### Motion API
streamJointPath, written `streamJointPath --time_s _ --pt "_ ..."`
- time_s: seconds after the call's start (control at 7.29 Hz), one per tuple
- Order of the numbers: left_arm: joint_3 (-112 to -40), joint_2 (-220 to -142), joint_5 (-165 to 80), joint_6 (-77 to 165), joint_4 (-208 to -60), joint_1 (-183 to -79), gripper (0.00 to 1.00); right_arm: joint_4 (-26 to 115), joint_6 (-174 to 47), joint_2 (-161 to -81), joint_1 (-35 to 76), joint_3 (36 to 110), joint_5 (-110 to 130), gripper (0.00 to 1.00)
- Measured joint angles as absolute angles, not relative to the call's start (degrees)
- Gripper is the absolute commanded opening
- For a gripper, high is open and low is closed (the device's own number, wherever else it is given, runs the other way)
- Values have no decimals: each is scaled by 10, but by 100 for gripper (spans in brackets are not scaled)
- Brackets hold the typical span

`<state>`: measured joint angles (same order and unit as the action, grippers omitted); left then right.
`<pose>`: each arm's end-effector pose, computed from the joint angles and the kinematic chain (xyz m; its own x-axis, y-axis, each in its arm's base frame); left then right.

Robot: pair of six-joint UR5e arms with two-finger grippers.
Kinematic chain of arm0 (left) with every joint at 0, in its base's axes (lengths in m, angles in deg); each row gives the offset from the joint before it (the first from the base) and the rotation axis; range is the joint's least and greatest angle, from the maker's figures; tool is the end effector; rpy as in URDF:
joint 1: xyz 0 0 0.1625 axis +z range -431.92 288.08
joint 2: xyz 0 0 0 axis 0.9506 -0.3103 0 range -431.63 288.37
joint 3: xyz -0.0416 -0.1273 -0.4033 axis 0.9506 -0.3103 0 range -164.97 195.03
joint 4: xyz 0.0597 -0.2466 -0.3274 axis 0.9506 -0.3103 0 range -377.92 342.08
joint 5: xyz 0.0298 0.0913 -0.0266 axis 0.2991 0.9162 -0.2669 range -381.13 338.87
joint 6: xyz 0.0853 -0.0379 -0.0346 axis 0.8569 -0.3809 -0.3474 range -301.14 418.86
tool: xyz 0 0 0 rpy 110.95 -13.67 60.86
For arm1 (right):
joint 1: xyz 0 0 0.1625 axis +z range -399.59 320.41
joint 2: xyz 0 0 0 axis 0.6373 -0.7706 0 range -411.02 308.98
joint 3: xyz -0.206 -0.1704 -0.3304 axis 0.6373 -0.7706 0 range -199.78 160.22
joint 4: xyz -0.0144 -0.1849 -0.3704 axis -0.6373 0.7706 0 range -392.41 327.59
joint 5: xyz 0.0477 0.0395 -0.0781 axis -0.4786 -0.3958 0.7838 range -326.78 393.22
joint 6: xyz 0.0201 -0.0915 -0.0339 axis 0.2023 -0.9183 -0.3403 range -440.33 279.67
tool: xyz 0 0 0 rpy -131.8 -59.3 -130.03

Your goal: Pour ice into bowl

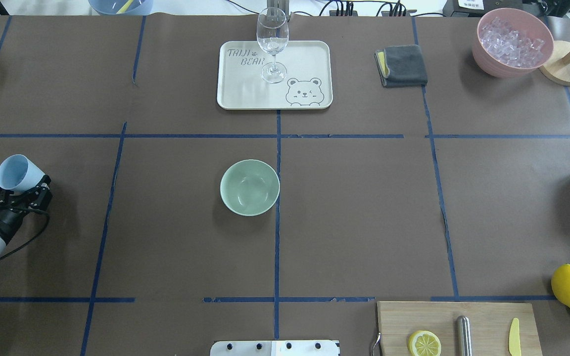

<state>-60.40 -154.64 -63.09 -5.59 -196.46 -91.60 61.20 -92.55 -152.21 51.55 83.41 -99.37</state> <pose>0.3193 -0.3343 0.6627 0.7072 0.0532 -0.7050 0.6258 0.4169 0.6592 0.0739 -0.4057 0.6417 0.7233 -0.1785 0.6671 0.1362 0.9839 0.1157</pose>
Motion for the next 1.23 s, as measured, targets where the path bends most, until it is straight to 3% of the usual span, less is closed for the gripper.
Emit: streamJointPath --time_s 0.82,1.23 --pt "-690 -1556 -678 173 -1974 -953 0 612 -925 -1524 515 833 -993 100" --pt "-712 -1607 -692 341 -1958 -953 0 612 -925 -1531 518 832 -993 100"
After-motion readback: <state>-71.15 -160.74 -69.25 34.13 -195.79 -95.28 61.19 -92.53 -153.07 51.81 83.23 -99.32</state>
